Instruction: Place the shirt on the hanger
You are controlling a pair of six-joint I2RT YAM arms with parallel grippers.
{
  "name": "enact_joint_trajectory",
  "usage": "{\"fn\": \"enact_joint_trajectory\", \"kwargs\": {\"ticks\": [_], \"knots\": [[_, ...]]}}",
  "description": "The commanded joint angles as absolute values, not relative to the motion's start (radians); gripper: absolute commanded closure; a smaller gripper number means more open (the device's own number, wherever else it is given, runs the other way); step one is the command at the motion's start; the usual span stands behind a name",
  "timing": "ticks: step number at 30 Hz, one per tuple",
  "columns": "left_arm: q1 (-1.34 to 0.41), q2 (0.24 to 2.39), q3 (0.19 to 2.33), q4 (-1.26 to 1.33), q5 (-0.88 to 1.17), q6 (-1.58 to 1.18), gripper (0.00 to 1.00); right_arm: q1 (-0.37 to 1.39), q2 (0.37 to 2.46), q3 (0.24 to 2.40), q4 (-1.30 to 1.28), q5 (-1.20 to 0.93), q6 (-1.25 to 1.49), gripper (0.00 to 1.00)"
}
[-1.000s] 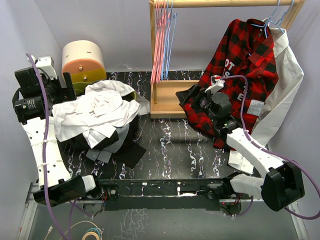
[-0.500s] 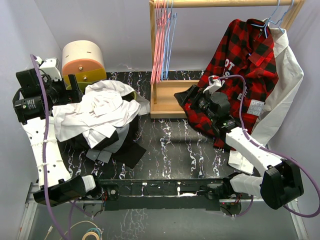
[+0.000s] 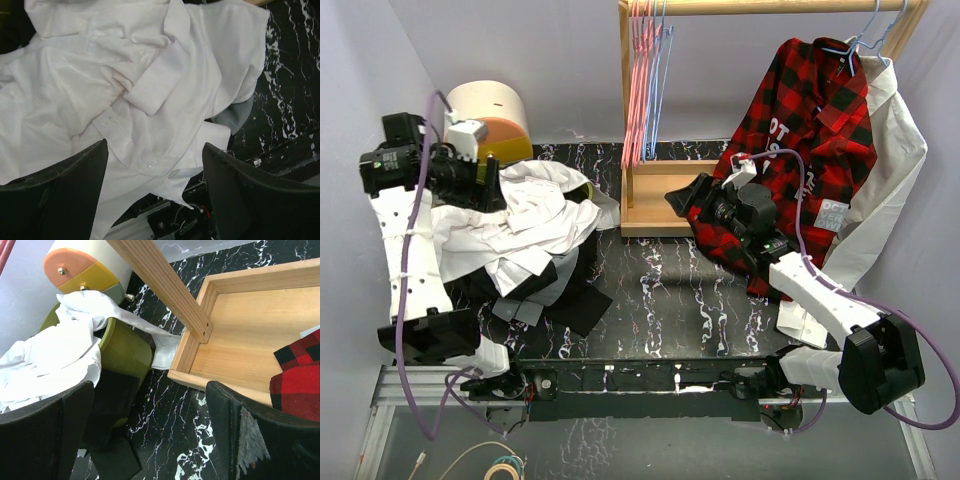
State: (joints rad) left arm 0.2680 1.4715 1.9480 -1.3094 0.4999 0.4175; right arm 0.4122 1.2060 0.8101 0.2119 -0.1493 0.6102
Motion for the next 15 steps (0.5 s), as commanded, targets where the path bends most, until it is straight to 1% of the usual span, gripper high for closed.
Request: {"fn": "enact_joint_trajectory", "kwargs": {"ticks": [1,2,4,5,7,11,15], "knots": [[0.212,1.476,1.889,-1.431,0.397,0.563,0.30,0.413,1.197,0.858,0.230,-0.195,0.590,0.02],[0.211,1.477,1.860,-1.431,0.375,0.587,0.34,0.412,1.193,0.858,0.226,-0.195,0.585,0.02],[0.199,1.460,1.789,-1.431,0.360,0.638,0.45,0.413,1.178,0.849,0.224,-0.186,0.579,0.02],[0.187,1.450,1.761,-1.431,0.361,0.655,0.47,0.413,1.172,0.843,0.227,-0.181,0.578,0.02],[0.149,1.431,1.710,-1.430,0.363,0.669,0.47,0.412,1.160,0.827,0.232,-0.174,0.578,0.02],[0.123,1.416,1.639,-1.412,0.349,0.688,0.38,0.413,1.153,0.818,0.232,-0.184,0.582,0.02],[0.120,1.413,1.598,-1.366,0.352,0.676,0.37,0.413,1.156,0.818,0.237,-0.214,0.585,0.02]]}}
